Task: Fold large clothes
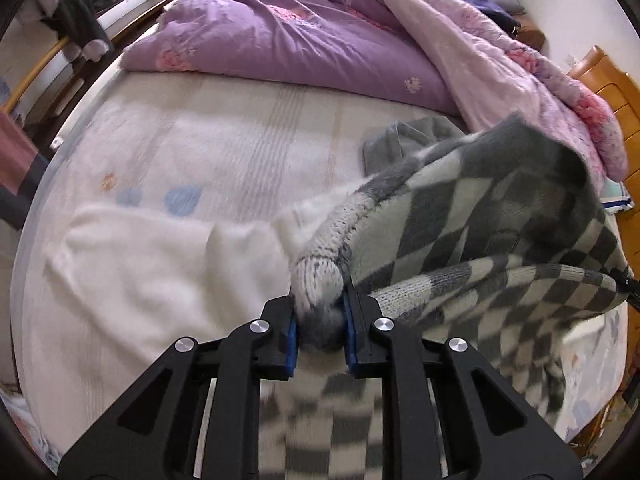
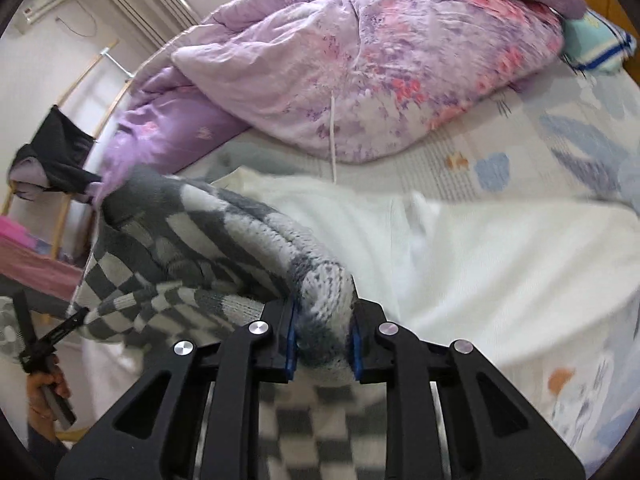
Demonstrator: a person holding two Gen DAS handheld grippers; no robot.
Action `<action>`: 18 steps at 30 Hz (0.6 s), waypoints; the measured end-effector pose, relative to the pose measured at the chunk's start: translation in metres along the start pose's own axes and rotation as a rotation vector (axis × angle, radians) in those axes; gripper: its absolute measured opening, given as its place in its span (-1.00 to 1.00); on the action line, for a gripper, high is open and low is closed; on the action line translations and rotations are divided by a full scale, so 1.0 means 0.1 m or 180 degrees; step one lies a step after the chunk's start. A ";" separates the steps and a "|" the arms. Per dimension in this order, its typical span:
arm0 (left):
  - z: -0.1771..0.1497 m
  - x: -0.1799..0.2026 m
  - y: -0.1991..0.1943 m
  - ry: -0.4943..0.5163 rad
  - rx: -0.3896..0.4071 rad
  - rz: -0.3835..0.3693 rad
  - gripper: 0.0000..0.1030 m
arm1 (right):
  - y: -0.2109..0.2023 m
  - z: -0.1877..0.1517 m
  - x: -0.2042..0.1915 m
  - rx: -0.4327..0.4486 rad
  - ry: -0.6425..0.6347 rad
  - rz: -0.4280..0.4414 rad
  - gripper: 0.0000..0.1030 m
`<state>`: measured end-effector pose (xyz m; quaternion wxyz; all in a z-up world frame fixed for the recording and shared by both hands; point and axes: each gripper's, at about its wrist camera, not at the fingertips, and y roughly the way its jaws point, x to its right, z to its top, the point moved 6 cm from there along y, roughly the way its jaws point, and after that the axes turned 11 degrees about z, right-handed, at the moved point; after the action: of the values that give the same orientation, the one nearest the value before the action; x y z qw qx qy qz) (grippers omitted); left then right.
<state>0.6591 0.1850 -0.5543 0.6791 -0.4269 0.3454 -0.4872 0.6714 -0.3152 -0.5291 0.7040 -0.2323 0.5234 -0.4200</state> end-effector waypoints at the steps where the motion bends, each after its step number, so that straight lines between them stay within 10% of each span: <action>1: -0.11 -0.04 -0.08 -0.0028 -0.0010 -0.0020 -0.68 | -0.12 -0.12 -0.01 -0.0020 -0.0001 0.0026 -0.65; 8: -1.34 -0.43 -0.63 -0.0263 -0.0216 -0.0011 -0.68 | -0.77 -1.35 0.10 -0.0434 0.0078 -0.0068 -0.68; 18: -3.19 -0.71 -0.17 -0.0637 -0.0998 0.0177 -0.44 | -0.48 -2.89 0.73 -0.1205 0.0405 -0.0434 -0.60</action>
<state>0.3504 0.1729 -0.6619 0.6484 -0.5642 0.3594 -0.3635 0.3925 -0.3696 -0.6309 0.5833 -0.3684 0.6194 -0.3747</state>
